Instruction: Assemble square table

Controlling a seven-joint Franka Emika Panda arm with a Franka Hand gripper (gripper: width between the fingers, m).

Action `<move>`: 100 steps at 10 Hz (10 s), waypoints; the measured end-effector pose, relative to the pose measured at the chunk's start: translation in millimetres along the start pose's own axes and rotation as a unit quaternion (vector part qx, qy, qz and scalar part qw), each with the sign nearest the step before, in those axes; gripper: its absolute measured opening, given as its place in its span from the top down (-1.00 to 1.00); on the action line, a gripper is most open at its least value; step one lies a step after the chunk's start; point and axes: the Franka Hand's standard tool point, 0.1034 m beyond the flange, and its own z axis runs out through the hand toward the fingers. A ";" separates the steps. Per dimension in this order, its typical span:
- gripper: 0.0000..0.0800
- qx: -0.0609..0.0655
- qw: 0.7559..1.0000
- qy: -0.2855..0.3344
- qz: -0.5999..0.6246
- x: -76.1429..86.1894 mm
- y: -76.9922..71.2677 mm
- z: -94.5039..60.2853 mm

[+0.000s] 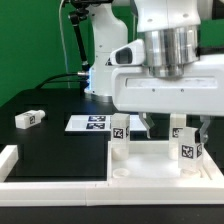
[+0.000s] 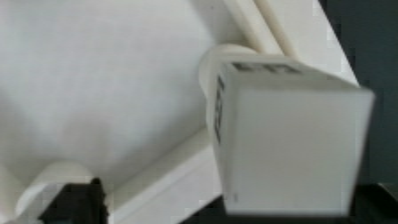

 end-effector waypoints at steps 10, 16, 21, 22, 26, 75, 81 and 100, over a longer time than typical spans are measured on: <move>0.27 -0.003 0.996 0.000 0.092 -5.0 -10.2 8.5; 0.27 0.014 0.912 -0.004 0.410 -12.1 -7.4 11.0; -0.20 0.033 0.860 0.001 0.509 -20.9 -13.9 11.8; -0.20 0.018 0.896 0.013 0.444 -24.0 -18.5 11.4; -0.62 -0.015 0.975 0.011 0.223 -31.1 -27.8 13.1; 0.03 0.030 0.875 0.019 0.483 -21.2 -13.3 17.2; -0.62 0.017 0.984 0.053 0.168 -19.5 -18.4 18.1; 0.09 0.002 0.888 0.000 0.461 -26.0 -23.6 21.4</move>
Offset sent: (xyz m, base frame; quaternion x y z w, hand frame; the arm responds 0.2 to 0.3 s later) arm 0.0079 0.0148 -0.0021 -0.0094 -0.0076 0.0200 0.9997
